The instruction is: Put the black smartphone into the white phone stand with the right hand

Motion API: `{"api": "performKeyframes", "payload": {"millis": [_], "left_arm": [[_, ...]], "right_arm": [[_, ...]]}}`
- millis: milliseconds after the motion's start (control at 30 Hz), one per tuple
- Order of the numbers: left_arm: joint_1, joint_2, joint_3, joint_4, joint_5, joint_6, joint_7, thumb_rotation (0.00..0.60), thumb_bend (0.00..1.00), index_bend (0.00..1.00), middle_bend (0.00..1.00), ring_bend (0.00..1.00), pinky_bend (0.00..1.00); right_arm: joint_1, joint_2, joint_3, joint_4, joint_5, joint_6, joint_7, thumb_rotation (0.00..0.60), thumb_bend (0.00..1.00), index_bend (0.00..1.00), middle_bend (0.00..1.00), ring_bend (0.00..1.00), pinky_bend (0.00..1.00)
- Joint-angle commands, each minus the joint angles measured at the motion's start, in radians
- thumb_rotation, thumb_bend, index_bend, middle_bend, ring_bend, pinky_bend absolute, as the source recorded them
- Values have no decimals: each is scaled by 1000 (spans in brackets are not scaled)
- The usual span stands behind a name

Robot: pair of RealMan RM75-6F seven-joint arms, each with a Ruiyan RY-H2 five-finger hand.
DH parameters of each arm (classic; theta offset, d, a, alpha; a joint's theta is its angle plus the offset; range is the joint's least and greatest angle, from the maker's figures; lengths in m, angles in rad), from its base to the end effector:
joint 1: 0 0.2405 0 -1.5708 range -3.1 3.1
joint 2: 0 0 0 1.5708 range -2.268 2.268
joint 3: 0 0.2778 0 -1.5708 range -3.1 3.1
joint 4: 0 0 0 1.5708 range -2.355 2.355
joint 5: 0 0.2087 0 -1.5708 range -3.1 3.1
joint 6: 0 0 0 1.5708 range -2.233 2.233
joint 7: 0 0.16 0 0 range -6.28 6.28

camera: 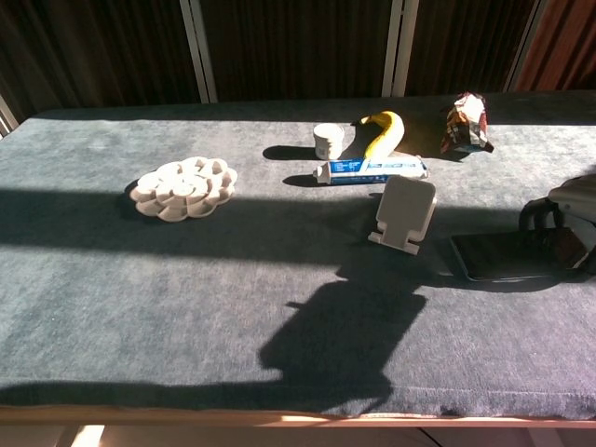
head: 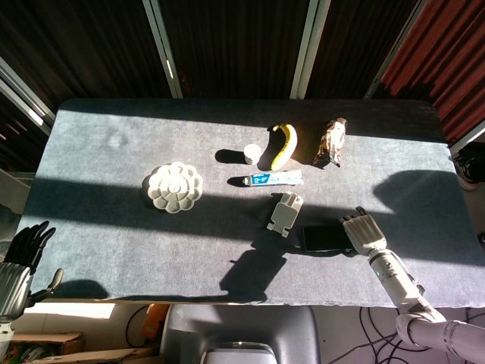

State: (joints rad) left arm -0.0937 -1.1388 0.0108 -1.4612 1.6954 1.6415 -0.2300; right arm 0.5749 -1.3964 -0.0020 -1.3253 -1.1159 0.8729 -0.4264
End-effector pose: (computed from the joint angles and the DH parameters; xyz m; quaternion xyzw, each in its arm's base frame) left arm -0.3217 0.1871 0.1759 -0.6189 -0.3515 -0.4782 0.5146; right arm -0.3179 -0.3365 0.0260 0.7781 -0.3464 0.1557 0.5003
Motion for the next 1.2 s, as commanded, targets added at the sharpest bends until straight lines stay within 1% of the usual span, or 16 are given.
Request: {"api": "performKeyframes", "payload": {"millis": [33,267,433,600,667,867,1000,1133,1167,1200], "left_arm": [[0,0,0,1,1,0,-1,600,406,0,0,0,0],[-6,1,3,1,5,-9,-8,600,407,0,0,0,0],[-7,2,4,3,7,-9,-11,600,406,0,0,0,0],[-8,3,6,4,9,-8,-16,600,407,0,0,0,0],[-8,3,7,5,11,-7,-18,600,408,0,0,0,0],[-8,4,12,6,22,-3,-24,600,408,0,0,0,0],[-8,3,12,6,24,-1,-21,600,410,0,0,0,0],[-12,2,15,5,28,-8,-18,600,410,0,0,0,0],[-14,1,16,4,29,-11,-18,600,410,0,0,0,0],[-15,0,15,4,29,-12,-18,600,410,0,0,0,0]], "right_arm": [[-3,-10,3,10,-5,11,-5,600,360,982,692,414,255],[-18,-60,-2,77,-55,85,-58,600,361,993,706,433,278],[-31,-97,0,137,-118,147,-46,600,360,1000,714,458,309],[-42,-107,0,178,-188,217,-44,600,361,1000,718,472,327],[-46,-105,-5,194,-224,255,-66,600,359,1000,718,474,333],[-60,-72,-21,208,-312,356,-228,600,355,1000,718,481,351],[-60,-63,-23,206,-327,369,-258,600,355,1000,718,483,351],[-43,-22,-36,222,-431,442,-373,600,354,1000,718,483,351],[-28,-5,-38,216,-472,464,-418,600,354,1000,718,483,350],[-19,11,-36,198,-490,468,-447,600,354,1000,718,483,349]]}}
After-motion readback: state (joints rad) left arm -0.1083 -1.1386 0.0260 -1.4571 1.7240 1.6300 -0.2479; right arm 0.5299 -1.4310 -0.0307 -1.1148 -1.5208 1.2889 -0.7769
